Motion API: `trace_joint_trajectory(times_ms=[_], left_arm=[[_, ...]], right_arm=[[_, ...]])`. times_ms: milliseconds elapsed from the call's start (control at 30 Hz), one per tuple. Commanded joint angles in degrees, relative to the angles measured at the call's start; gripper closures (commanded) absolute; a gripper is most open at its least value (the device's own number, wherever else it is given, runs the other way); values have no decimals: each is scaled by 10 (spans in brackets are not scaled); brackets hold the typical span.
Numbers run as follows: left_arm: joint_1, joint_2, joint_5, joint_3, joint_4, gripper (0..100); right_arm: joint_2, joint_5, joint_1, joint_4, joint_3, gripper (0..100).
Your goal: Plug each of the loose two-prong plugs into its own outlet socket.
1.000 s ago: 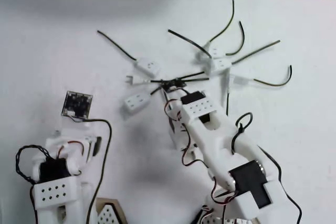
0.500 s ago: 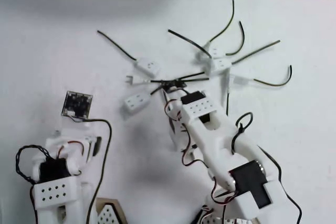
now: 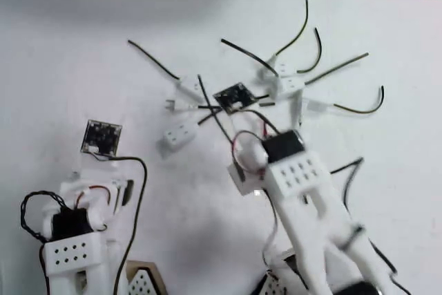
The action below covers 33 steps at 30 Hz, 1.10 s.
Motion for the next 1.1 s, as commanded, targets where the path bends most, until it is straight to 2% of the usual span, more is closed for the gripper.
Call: trace_joint_trajectory(times_ms=[0, 133, 233, 333, 467, 700, 800, 1067], left_arm=[[-7, -12, -7, -4, 2, 744], [-4, -12, -3, -19, 2, 741], [-6, -12, 2, -47, 3, 744], [-4, -12, 59, -86, 3, 741], [-2, -12, 128, -141, -1, 740], [0, -12, 207, -153, -113, 740], [37, -12, 210, -153, -135, 740], [194, -12, 212, -119, -164, 740]], right_arm=[[-109, 2, 0, -15, 12, 981], [-177, 0, -1, -85, 70, 981], [-205, -34, -1, -165, 117, 981], [-220, -63, -16, -255, 163, 981], [-227, -91, -82, -338, 212, 981], [-228, -136, -161, -429, 256, 981], [-228, -137, -185, -430, 260, 981], [-228, -137, -220, -427, 260, 981]])
